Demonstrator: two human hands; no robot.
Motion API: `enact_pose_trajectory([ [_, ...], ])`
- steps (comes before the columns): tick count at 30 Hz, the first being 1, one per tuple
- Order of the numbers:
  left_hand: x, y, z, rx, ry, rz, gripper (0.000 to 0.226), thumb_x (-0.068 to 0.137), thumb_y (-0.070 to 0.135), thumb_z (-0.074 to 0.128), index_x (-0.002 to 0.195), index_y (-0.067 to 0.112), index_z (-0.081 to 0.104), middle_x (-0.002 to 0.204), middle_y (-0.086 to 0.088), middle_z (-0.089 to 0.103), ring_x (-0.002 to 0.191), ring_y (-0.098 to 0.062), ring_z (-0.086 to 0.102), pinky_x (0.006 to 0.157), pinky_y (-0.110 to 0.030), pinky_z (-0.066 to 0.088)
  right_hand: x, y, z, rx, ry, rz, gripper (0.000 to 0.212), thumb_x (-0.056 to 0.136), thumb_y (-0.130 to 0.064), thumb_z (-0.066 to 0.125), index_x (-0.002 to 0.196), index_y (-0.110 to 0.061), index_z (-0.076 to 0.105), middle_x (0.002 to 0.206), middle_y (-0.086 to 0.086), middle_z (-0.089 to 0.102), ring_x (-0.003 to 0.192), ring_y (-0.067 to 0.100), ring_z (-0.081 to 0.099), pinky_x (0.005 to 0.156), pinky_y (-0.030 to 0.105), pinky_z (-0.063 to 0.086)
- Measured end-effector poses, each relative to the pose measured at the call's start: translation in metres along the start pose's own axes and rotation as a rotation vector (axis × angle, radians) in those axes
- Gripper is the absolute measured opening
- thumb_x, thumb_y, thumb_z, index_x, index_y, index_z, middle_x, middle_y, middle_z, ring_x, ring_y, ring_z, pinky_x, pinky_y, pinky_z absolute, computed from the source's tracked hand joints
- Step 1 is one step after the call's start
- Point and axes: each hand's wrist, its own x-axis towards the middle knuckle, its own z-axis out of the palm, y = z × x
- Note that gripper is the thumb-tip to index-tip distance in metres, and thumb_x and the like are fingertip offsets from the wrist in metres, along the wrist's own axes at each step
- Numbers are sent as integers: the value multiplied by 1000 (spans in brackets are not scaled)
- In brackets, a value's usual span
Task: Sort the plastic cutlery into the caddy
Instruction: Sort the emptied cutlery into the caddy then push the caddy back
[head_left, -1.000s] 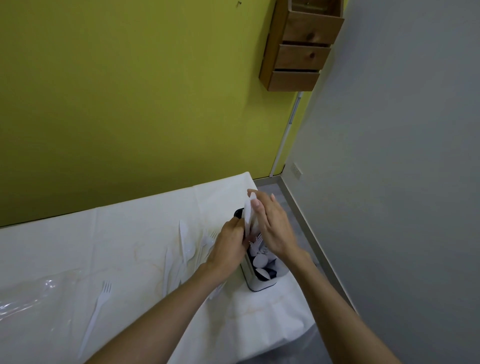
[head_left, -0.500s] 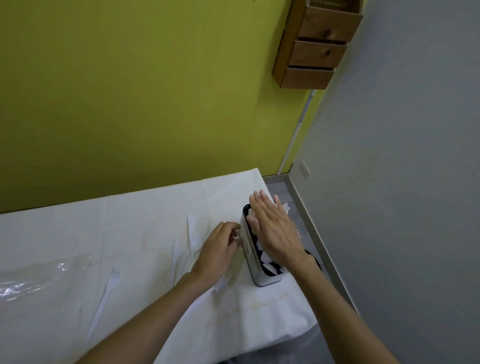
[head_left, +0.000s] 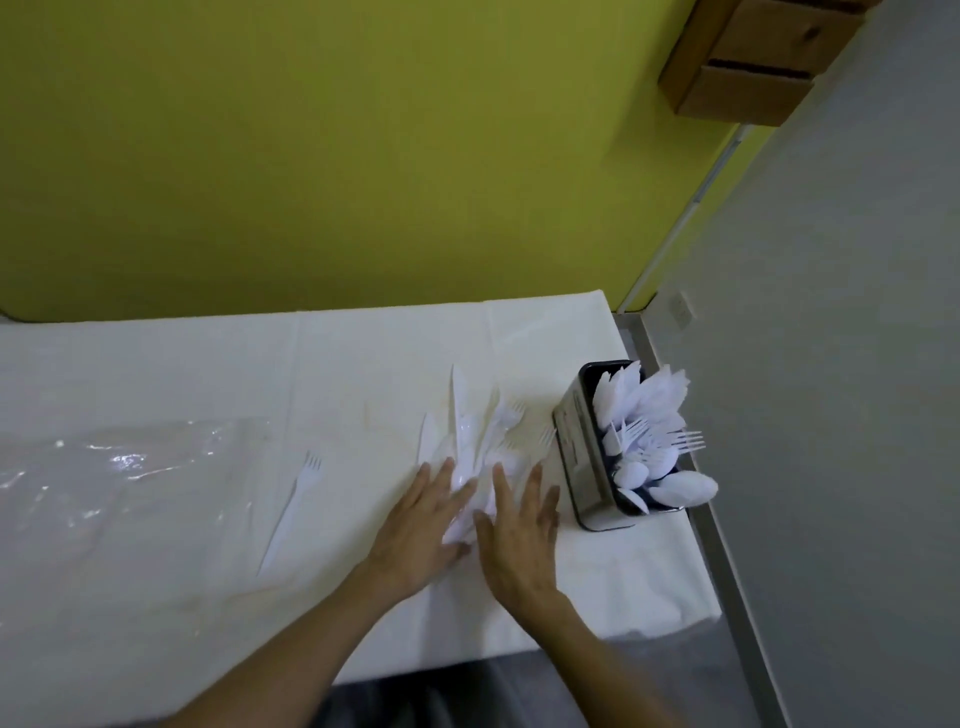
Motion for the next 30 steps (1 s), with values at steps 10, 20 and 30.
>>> enact_pose_trajectory([
  [10, -33, -38, 27, 7, 64, -171, 91, 83, 66, 51, 153, 27, 7, 161, -6, 8, 148, -25, 9, 119, -44, 21, 25, -18, 19, -23, -49, -319, 59, 106, -33, 27, 156, -20, 0, 161, 7, -18, 150, 22, -15, 123, 34, -4],
  [20, 2, -42, -30, -360, 550, -495, 29, 94, 28, 53, 114, 8, 54, 112, -10, 53, 103, -30, 49, 90, -45, 46, 11, -17, 11, 252, 226, -166, 38, 100, -31, 50, 135, -18, 46, 139, 3, 45, 126, 19, 42, 109, 34, 40],
  [30, 46, -74, -43, -506, 238, -723, 19, 80, 12, 59, 62, 15, 54, 62, -2, 49, 60, -19, 43, 57, -31, 40, 19, -32, 13, 354, 128, 102, 7, 98, -20, 52, 100, -13, 50, 96, 2, 56, 83, 17, 55, 72, 28, 45],
])
